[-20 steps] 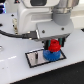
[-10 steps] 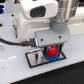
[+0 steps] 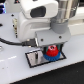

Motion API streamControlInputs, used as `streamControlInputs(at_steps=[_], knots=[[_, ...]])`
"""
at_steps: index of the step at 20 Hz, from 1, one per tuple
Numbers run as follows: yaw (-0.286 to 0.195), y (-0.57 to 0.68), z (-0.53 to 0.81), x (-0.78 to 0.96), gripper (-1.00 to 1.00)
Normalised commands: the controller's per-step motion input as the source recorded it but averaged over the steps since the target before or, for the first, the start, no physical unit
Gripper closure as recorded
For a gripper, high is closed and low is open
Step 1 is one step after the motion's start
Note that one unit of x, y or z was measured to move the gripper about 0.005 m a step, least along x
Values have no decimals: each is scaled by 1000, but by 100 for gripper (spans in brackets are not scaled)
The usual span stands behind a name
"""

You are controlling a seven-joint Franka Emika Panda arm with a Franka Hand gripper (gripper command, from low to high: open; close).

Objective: Insert the blue gear onto the right peg, followed by the red gear

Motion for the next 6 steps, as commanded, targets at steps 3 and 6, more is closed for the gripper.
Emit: streamControlInputs(at_steps=[3, 6], knots=[[0, 70, 570, 6, -100], [0, 12, 307, 3, -100]])
